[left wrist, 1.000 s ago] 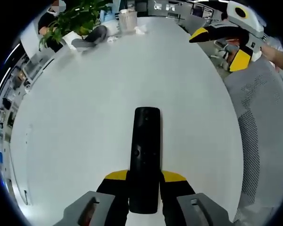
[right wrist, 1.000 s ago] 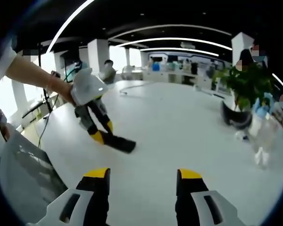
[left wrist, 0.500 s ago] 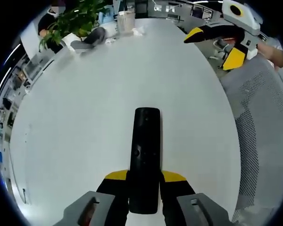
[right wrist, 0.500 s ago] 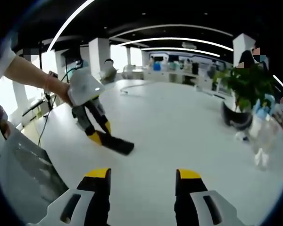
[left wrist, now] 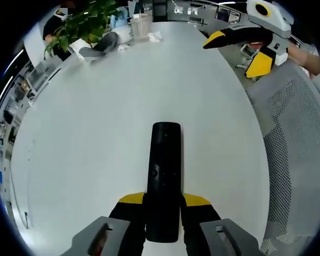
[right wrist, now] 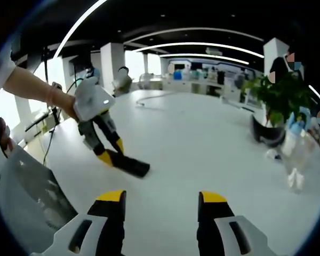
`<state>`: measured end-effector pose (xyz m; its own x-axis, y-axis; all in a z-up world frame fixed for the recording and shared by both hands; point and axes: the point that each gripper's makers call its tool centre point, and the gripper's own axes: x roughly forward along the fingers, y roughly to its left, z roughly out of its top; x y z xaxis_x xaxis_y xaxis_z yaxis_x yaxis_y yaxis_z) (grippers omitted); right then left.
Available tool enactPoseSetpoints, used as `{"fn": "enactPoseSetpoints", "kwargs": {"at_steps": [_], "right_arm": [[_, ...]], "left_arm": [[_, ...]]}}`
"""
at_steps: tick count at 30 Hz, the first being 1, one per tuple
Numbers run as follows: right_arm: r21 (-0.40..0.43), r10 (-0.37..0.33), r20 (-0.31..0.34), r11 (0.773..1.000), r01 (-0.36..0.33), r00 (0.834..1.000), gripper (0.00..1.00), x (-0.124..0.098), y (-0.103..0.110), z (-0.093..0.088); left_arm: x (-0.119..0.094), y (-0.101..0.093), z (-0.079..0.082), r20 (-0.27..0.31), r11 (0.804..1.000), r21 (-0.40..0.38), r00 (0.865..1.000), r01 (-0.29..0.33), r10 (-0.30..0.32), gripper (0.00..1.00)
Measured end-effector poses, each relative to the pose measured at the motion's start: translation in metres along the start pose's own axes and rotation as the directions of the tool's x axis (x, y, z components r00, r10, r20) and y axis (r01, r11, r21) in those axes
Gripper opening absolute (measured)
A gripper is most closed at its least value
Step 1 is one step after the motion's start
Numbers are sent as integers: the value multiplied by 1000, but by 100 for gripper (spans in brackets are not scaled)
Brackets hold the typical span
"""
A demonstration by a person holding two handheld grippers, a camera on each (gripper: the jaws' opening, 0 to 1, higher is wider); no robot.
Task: Press the specified remote control buttons in sequence, fully releasing each button before pressing the next.
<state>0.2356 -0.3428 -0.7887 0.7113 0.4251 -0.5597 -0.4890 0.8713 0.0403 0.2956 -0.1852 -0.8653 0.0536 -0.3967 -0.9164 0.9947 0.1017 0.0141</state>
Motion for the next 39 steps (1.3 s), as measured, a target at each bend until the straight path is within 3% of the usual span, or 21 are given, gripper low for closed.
{"fn": "enactPoseSetpoints", "kwargs": {"at_steps": [39], "right_arm": [[-18, 14, -16, 1000, -14, 1000, 51, 1, 5, -1]], "left_arm": [[-3, -23, -2, 41, 1000, -14, 999, -1, 2, 24]]}}
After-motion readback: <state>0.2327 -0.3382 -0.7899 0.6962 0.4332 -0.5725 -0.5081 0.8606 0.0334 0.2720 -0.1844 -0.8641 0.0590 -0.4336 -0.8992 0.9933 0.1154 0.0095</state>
